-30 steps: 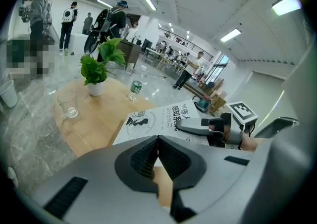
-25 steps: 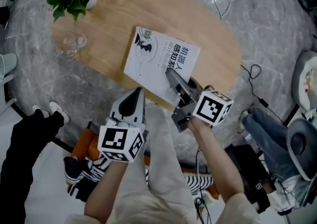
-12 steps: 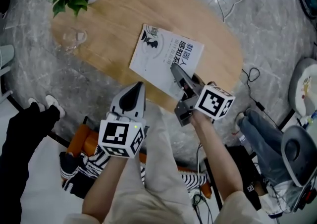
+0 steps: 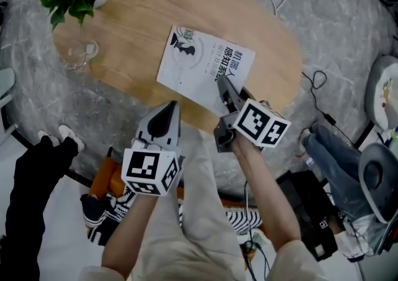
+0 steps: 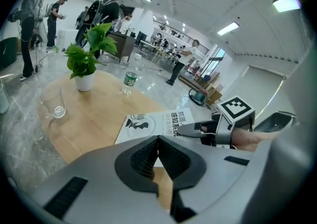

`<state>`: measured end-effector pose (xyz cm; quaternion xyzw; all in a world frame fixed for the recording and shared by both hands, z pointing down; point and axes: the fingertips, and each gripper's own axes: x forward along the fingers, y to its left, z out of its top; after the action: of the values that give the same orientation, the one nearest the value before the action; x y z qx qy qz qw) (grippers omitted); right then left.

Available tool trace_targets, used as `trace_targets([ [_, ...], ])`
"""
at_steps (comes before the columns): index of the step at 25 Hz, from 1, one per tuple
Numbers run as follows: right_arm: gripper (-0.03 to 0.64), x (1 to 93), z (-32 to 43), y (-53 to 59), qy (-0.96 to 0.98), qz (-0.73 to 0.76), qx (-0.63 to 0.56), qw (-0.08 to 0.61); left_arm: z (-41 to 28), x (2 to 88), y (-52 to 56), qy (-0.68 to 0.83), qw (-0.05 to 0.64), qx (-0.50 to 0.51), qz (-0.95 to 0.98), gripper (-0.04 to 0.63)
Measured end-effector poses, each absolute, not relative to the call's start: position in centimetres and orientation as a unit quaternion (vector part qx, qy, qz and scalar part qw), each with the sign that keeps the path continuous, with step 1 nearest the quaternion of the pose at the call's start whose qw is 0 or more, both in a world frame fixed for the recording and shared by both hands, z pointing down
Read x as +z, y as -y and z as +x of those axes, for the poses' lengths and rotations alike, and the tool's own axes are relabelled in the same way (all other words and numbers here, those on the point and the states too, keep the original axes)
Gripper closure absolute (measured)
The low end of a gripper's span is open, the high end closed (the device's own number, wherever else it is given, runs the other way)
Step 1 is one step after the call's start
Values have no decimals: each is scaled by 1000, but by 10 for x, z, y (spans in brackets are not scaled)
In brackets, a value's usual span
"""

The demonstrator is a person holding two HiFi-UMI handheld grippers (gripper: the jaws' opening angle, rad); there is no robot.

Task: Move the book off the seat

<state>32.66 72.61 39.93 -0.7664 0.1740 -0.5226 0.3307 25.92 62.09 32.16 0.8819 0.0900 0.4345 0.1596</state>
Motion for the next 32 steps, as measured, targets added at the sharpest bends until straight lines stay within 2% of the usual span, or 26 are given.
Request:
trace_targets([
  [8, 521, 390, 310, -743, -78, -783, -539, 301, 259, 293, -600, -96, 156, 426, 886, 588],
  [25, 456, 441, 292, -772, 4, -779, -563, 276, 256, 329, -599, -118, 140, 446, 876, 586],
  [32, 456, 454, 279, -784, 15, -764, -557, 325, 259, 343, -609, -133, 134, 454, 871, 588],
])
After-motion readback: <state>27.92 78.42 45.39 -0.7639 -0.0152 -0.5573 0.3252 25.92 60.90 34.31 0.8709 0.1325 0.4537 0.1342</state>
